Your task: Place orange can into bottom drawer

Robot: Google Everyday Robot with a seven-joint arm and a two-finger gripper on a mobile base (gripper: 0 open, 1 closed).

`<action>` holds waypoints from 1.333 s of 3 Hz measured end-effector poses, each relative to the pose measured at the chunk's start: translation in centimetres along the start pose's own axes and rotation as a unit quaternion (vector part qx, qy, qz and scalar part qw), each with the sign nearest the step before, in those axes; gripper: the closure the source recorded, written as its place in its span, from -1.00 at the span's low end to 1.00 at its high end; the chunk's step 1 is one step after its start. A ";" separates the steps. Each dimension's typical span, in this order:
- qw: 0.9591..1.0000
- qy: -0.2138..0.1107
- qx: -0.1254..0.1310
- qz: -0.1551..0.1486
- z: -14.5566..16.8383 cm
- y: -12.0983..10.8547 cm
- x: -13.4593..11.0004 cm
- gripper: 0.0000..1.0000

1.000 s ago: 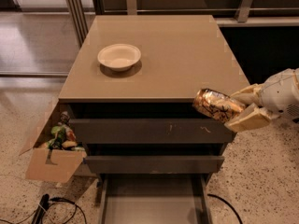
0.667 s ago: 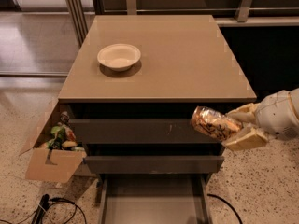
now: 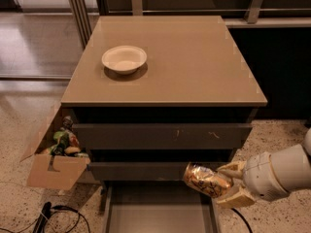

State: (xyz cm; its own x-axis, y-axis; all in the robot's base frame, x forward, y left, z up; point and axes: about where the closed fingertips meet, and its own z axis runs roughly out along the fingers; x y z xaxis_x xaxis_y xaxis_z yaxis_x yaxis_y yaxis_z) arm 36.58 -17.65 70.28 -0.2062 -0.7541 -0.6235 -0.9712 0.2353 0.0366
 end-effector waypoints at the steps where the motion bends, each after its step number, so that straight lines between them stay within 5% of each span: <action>1: 1.000 0.010 -0.014 -0.012 5.1 1.3 2.1 1.00; 2: 1.000 0.014 -0.004 -0.026 10.0 0.5 3.6 1.00; 4: 1.000 0.012 -0.014 -0.015 11.8 -0.1 3.9 1.00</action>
Offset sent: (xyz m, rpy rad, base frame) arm 0.0065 0.0548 -0.1555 -0.0468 -0.0333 0.0726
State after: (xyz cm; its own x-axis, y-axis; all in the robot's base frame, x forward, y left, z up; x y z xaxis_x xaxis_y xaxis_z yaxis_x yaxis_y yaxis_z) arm 37.25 -13.41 58.64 -0.1786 -0.7747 -0.6066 -0.9800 0.1949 0.0396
